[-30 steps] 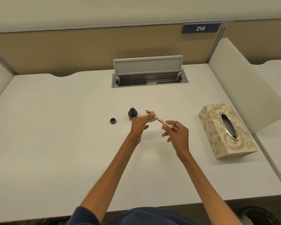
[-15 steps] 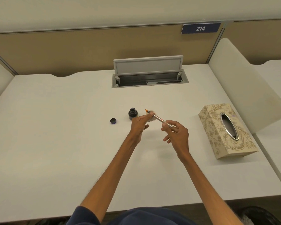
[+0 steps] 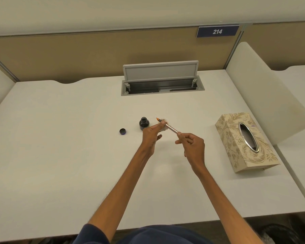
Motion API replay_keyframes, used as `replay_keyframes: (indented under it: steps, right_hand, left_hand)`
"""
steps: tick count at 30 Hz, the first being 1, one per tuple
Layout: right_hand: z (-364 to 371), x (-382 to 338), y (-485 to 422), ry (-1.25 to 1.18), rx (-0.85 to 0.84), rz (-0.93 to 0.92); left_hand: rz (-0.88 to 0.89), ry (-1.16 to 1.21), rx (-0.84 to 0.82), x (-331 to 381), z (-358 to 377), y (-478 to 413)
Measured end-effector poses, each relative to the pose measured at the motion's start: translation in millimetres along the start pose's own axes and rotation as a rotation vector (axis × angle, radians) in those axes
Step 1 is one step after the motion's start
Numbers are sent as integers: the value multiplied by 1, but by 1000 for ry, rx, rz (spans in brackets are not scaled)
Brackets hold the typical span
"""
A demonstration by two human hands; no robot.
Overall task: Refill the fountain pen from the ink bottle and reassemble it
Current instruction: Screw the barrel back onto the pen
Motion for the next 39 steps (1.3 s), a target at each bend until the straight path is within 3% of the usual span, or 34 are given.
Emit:
replay_keyframes:
  steps: [30, 39]
  right_hand:
    - [2, -9, -1, 114, -10, -140]
    - [5, -8, -2, 152, 0, -174]
  left_hand:
    - [11, 45, 29, 5, -6, -7]
    - [14, 33, -34, 9, -3, -5]
Point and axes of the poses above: each hand's wrist, its own y-axis away from the middle knuckle, its own z-axis out of the palm, x = y × z, the point moved 10 cm from there along -y, towards the middle knuckle, and after that the axes turned 10 degrees about x, right-handed, at the moved point
